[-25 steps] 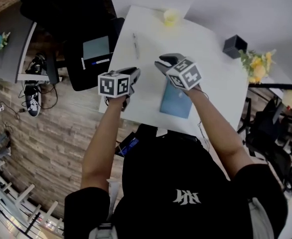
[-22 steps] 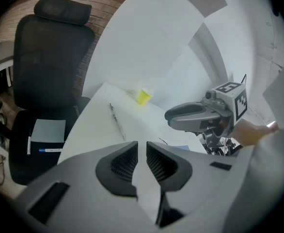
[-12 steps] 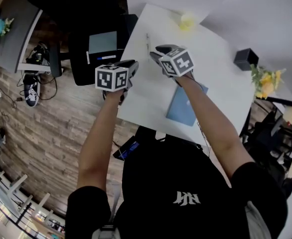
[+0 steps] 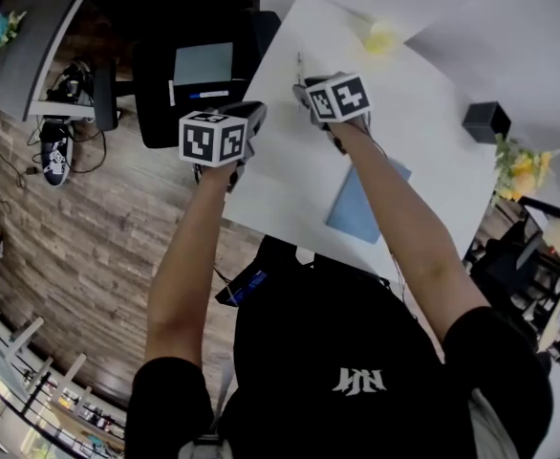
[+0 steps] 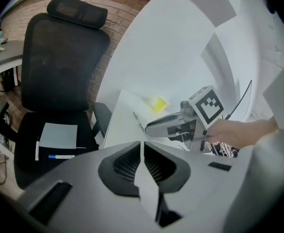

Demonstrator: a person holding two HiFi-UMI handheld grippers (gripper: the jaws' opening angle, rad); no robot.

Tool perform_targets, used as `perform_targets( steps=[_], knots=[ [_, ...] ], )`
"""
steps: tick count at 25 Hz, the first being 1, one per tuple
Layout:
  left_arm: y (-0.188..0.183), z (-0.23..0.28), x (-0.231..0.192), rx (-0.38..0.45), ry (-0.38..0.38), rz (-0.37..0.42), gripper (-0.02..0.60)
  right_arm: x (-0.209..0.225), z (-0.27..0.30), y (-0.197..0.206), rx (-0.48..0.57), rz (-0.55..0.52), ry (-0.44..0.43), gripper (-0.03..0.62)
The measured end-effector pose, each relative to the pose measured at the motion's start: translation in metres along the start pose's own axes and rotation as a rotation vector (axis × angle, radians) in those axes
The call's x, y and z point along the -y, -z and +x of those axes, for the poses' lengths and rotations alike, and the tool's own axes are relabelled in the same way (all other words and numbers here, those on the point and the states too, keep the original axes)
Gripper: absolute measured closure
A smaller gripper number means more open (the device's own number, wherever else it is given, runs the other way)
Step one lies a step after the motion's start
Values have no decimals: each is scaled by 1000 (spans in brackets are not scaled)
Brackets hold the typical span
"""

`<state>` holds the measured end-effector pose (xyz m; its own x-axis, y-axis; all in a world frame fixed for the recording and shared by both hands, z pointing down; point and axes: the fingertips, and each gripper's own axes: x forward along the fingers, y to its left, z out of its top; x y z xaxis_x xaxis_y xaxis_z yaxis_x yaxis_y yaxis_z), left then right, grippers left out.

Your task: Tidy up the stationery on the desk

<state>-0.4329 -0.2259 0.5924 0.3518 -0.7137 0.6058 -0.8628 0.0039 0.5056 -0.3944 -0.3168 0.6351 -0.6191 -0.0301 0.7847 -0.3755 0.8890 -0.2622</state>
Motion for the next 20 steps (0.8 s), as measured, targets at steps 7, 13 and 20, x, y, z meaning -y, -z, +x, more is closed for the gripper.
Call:
perform_targets(
  steps=[7,13,20],
  knots=[
    [9,2,-1,-4,3,-16,557,6,12,2,-39,25,23,461],
    [10,4,2,-10,12,-11,557,4,11,2,-61,-73,64,469],
    [12,3,9,-12,13,-2,557,-3,14,5,-62,-85,46,518]
  ],
)
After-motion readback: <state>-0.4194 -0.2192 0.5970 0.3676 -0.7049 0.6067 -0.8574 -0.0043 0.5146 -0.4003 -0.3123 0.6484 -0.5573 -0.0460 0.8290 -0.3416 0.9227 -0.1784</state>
